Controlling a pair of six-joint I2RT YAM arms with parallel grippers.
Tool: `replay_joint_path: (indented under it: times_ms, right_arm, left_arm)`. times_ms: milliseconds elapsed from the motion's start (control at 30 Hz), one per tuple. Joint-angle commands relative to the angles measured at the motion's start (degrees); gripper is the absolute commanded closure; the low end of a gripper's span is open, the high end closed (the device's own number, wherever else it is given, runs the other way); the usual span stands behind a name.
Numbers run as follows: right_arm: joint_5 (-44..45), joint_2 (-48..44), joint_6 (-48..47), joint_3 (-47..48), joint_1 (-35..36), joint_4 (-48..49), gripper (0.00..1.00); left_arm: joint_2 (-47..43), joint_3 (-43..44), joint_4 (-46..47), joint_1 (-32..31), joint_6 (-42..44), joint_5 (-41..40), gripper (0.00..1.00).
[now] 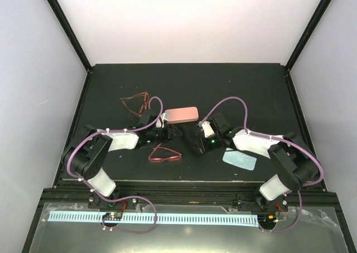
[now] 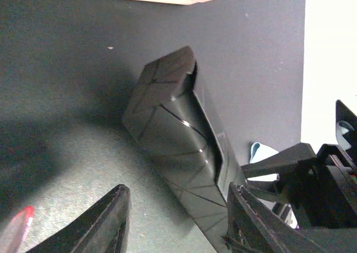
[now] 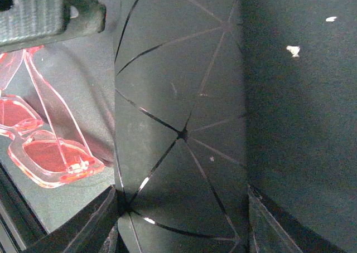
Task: Organize the sunglasses
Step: Place the sunglasses case at the center of the board.
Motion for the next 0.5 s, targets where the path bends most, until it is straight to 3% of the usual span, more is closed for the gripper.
replay_joint_path:
  times_ms: [0,233,467]
  right_arm:
    - [-2.10,0.77,-1.13,0.36,-0.26,2.35,0.50]
    - [-3.23,1.97,-1.37,1.01,-0.23,2.48,0.50]
    - [-4.99,3.27,-2.17,1.95,-0.28,2.35,0.49]
  left_arm:
    - [2.67,2.58,1.77,-0.30,-0.47,-1.97,0.54]
    - [6.85,5.07,2.08,-0.45,-0.82,-1.05,0.57]
    - [10.14,6.19,3.96,-0.57,-1.18,1.10,0.54]
